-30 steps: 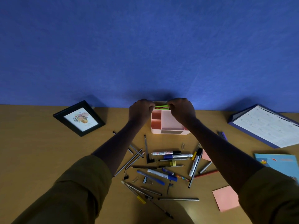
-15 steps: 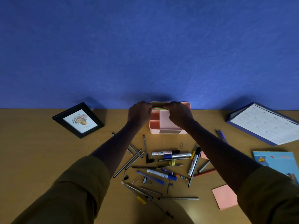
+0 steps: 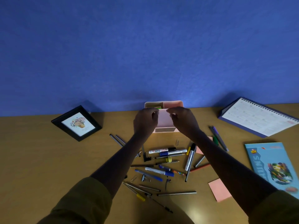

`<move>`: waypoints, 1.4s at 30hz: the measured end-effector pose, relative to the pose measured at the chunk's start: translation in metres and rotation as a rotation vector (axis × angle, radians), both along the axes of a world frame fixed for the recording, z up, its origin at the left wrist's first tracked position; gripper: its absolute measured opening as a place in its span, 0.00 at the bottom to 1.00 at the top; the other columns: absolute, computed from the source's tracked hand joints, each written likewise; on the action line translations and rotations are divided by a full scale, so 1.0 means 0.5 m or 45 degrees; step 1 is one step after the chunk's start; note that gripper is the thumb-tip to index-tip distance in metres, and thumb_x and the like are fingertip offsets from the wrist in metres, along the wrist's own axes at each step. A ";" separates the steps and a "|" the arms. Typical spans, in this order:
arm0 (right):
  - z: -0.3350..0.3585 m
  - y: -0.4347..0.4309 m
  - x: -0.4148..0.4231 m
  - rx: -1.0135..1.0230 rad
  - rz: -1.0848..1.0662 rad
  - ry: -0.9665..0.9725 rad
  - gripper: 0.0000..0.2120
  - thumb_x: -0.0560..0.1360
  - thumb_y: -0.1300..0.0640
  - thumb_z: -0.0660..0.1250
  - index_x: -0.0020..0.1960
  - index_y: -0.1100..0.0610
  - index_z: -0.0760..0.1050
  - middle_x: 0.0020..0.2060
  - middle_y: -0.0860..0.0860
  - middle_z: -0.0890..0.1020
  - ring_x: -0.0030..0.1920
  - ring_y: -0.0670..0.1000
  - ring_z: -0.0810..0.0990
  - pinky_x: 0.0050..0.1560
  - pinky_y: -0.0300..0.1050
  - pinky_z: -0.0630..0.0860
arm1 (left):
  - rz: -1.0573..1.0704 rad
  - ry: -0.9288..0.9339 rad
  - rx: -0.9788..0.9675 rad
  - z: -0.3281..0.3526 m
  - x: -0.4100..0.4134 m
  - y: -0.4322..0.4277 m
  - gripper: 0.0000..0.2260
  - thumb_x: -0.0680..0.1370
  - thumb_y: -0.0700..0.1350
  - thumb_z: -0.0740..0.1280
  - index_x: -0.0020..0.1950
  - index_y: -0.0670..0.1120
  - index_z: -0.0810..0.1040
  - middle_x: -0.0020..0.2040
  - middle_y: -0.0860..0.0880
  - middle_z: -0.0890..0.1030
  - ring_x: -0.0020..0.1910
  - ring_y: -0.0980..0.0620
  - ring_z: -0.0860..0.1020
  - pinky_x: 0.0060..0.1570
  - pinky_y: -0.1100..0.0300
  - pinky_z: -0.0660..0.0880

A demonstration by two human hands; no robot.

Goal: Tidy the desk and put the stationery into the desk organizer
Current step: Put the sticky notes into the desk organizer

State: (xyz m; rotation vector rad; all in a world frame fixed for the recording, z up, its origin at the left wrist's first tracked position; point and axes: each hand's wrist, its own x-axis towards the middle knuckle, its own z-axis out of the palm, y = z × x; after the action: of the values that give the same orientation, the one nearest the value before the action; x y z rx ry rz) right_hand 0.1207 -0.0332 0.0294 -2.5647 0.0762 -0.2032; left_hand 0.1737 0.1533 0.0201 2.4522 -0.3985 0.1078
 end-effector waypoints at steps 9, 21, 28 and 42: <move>-0.020 -0.072 -0.233 0.321 -0.299 0.041 0.09 0.81 0.64 0.71 0.61 0.57 0.84 0.51 0.49 0.88 0.43 0.40 0.86 0.43 0.39 0.84 | -0.006 0.691 -0.531 -0.010 -0.170 -0.078 0.05 0.80 0.47 0.73 0.54 0.49 0.86 0.48 0.52 0.88 0.46 0.53 0.86 0.52 0.48 0.86; -0.127 -0.172 -0.542 0.268 -0.698 0.335 0.13 0.77 0.66 0.75 0.59 0.54 0.86 0.51 0.46 0.87 0.46 0.41 0.84 0.45 0.40 0.82 | -0.191 1.193 -0.234 -0.047 -0.395 -0.223 0.06 0.78 0.43 0.70 0.50 0.50 0.87 0.46 0.49 0.88 0.46 0.49 0.87 0.45 0.51 0.84; -0.177 -0.183 -0.649 0.064 -0.893 0.630 0.30 0.70 0.52 0.84 0.69 0.53 0.79 0.63 0.55 0.80 0.57 0.55 0.79 0.43 0.52 0.82 | -0.293 1.382 -0.066 -0.084 -0.457 -0.287 0.09 0.78 0.46 0.73 0.57 0.52 0.85 0.55 0.49 0.87 0.55 0.50 0.85 0.50 0.56 0.83; -0.220 -0.148 -0.671 -0.041 -0.986 0.824 0.50 0.62 0.42 0.86 0.77 0.53 0.67 0.69 0.54 0.72 0.65 0.56 0.71 0.50 0.53 0.83 | -0.441 1.178 0.177 -0.128 -0.522 -0.351 0.23 0.82 0.41 0.71 0.76 0.48 0.74 0.72 0.47 0.79 0.68 0.50 0.79 0.46 0.66 0.77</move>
State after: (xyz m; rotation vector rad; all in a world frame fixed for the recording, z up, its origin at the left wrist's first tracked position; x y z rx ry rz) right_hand -0.2149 -0.1073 -0.0804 -2.3970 1.3059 0.3528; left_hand -0.0872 -0.0220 -0.0439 2.2216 -0.3955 -1.1758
